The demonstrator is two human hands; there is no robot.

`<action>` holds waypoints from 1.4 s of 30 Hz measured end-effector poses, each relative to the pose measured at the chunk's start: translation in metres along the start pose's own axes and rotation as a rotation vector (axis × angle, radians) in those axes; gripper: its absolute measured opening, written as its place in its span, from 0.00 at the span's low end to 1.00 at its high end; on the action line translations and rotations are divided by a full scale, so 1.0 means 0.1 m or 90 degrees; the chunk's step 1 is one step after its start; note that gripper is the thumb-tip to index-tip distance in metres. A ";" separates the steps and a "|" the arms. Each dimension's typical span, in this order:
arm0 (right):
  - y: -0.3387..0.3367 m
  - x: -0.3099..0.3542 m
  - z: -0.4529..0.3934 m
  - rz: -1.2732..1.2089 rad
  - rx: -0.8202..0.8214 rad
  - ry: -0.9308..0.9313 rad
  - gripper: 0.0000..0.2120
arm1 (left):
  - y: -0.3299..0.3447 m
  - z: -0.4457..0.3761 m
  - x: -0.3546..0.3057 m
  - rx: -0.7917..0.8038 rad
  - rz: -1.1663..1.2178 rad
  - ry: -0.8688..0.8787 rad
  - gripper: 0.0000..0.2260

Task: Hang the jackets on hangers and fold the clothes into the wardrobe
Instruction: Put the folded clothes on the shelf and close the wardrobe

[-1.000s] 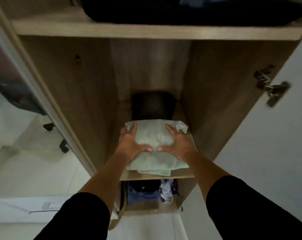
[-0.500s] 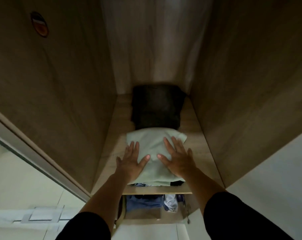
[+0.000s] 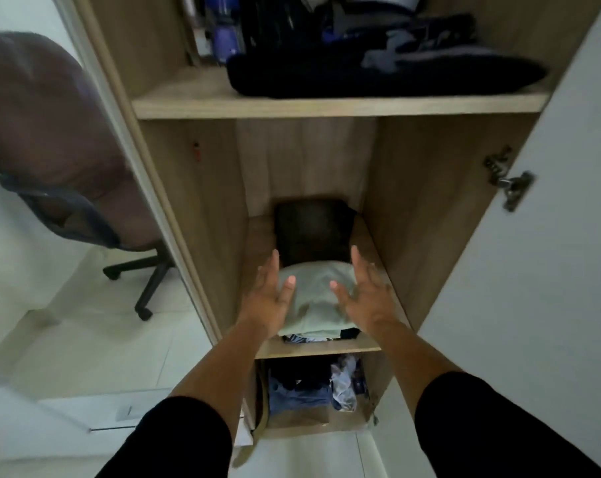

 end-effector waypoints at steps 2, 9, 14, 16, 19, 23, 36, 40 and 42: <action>-0.38 0.22 0.29 0.020 -0.048 -0.004 0.35 | -0.31 0.25 -0.17 -0.009 -0.016 0.050 0.27; -1.72 0.78 1.47 0.098 -0.211 -0.058 0.33 | -1.33 1.21 -0.77 -0.044 -0.031 0.187 0.30; -2.88 1.04 2.06 0.160 -0.334 -0.087 0.33 | -1.85 1.70 -1.56 -0.068 -0.025 0.288 0.32; -3.36 1.09 2.26 0.196 -0.385 -0.096 0.33 | -1.94 1.91 -1.92 -0.076 -0.010 0.329 0.33; -4.04 1.11 2.53 0.234 -0.467 -0.096 0.32 | -1.98 2.22 -2.42 -0.066 0.009 0.389 0.33; -4.74 1.04 2.84 0.288 -0.541 -0.103 0.32 | -1.88 2.55 -2.97 -0.034 0.020 0.458 0.35; -5.73 0.14 3.06 0.411 -0.542 -0.067 0.34 | -0.75 3.41 -4.39 0.029 0.026 0.551 0.51; -5.81 -0.04 2.90 0.405 -0.506 -0.127 0.33 | -0.51 3.47 -4.60 -0.028 0.003 0.556 0.56; -5.86 -0.10 2.85 0.407 -0.488 -0.163 0.34 | -0.44 3.46 -4.65 -0.055 -0.003 0.555 0.56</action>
Point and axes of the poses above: each hand's wrist, its own z-axis away from the middle knuckle, its own y-axis out of the palm, x = y × z, the point moved 1 cm from there along -z, towards the middle knuckle, and after that the axes turned 13 degrees about -x, right-handed, at the moved point
